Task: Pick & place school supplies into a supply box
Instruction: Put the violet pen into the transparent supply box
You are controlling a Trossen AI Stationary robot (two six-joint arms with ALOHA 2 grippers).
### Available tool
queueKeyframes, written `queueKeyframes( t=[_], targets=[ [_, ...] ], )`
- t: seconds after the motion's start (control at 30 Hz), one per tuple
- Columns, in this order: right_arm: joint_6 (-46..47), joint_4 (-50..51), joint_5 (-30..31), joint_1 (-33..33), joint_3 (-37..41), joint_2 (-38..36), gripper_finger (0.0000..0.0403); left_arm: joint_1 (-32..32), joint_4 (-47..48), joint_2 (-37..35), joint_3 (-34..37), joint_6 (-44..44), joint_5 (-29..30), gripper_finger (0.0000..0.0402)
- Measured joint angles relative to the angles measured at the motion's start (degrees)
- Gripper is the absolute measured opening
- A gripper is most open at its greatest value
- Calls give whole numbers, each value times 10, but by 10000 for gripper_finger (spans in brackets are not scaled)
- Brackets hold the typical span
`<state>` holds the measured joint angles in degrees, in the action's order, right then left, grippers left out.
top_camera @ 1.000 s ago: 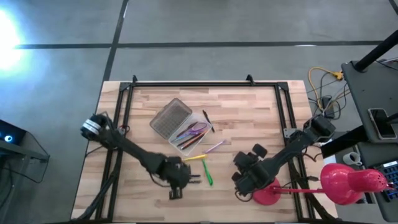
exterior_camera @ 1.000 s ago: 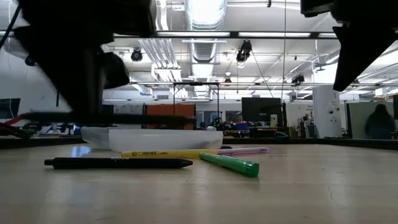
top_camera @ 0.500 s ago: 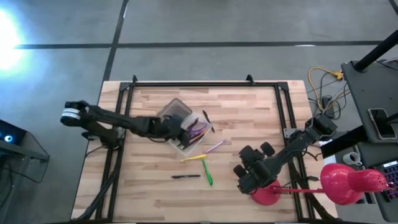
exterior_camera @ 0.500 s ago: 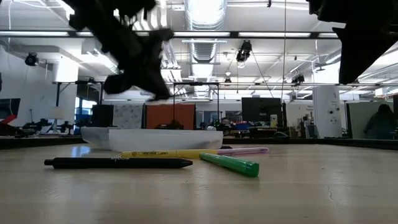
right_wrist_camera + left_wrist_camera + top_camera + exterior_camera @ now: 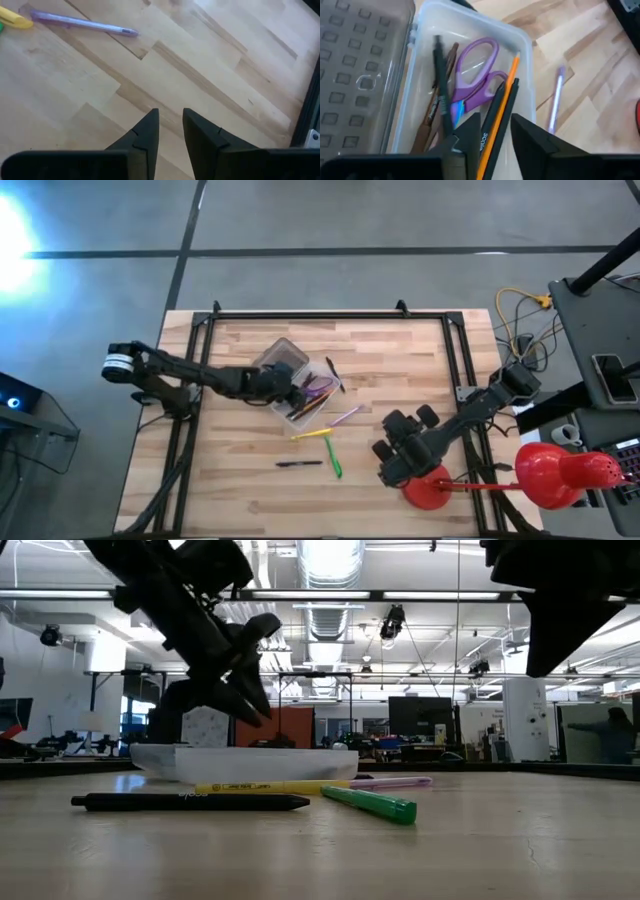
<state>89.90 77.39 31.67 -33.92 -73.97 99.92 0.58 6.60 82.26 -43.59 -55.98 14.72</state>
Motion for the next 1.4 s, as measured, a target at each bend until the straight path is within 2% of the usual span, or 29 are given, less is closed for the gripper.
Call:
queueKeyframes(
  t=[0.13,0.3,0.37,0.43,0.53,0.7,0.9,0.97,1.1,1.3,1.4],
  targets=[
    [-62,-14,1,1,1,0,77,-5,10,-1,-20,64,0,113],
    [-310,-120,-5,8,11,0,79,-67,15,-17,-56,218,-47,117],
    [-413,-179,-35,23,21,0,76,-100,18,-19,-65,245,-74,118],
    [-472,-228,-85,45,30,1,71,-134,18,-19,-70,255,-99,118],
    [-486,-269,-107,77,42,1,65,-191,18,-14,-70,252,-116,118],
    [-499,-273,-38,99,41,0,74,-272,18,13,-70,253,-72,118],
    [-602,-298,-34,105,33,-1,124,-287,18,67,-70,205,-67,137],
    [-652,-304,-51,109,34,-1,142,-287,18,76,-70,187,-66,142],
    [-756,-311,-139,134,48,-2,163,-296,18,67,-69,158,-66,143],
    [-879,-375,-153,194,80,-1,156,-316,18,48,-69,120,-42,143],
    [-943,-423,-178,226,92,-1,148,-323,18,48,-67,107,-39,143]
  ],
)
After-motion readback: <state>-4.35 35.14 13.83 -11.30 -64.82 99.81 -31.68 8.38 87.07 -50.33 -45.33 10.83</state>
